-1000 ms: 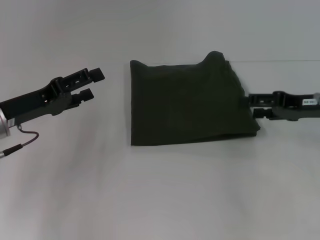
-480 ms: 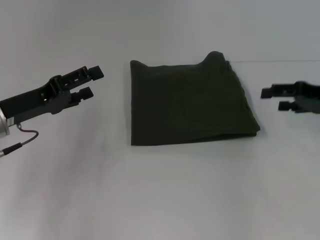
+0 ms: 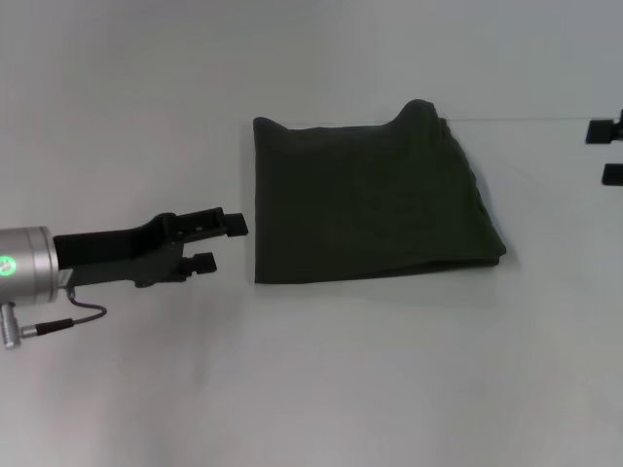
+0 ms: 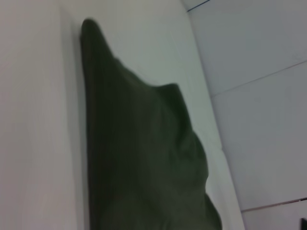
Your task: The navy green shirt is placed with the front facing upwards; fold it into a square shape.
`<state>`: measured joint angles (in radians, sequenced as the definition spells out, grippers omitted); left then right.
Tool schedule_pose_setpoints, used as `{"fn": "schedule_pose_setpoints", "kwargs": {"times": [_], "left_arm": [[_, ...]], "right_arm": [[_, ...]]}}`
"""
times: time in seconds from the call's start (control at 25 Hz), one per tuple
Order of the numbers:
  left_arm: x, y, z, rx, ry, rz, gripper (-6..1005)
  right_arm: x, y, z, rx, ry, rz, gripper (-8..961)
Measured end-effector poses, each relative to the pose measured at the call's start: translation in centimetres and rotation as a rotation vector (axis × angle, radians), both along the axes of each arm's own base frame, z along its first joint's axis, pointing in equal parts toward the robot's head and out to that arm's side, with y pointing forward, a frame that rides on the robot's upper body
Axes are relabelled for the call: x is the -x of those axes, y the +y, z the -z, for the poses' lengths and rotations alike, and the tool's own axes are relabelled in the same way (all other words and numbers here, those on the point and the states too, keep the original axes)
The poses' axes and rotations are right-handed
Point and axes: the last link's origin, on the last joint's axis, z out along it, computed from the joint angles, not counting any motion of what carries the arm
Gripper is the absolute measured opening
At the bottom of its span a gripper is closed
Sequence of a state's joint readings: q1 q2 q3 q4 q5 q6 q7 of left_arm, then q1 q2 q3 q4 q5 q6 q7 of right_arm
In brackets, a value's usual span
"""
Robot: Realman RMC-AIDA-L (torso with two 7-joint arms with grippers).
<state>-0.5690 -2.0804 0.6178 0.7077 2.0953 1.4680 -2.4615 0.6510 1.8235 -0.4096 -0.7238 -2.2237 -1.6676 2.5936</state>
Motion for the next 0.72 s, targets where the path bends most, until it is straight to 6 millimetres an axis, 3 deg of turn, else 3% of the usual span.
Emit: {"fn": "schedule_pose_setpoints", "kwargs": {"times": [0.24,0.72], "left_arm": [[0.4,-0.1,2.5,0.046,-0.014,-0.084,949],[0.5,1.1,6.8,0.015,-0.014,-0.238,949]], "right_arm": [[0.5,0.1,-1.7,-0.01,0.006,0.01,858],[0.8,0.2,-2.0,-0.033,0.024,-0.006,858]]}}
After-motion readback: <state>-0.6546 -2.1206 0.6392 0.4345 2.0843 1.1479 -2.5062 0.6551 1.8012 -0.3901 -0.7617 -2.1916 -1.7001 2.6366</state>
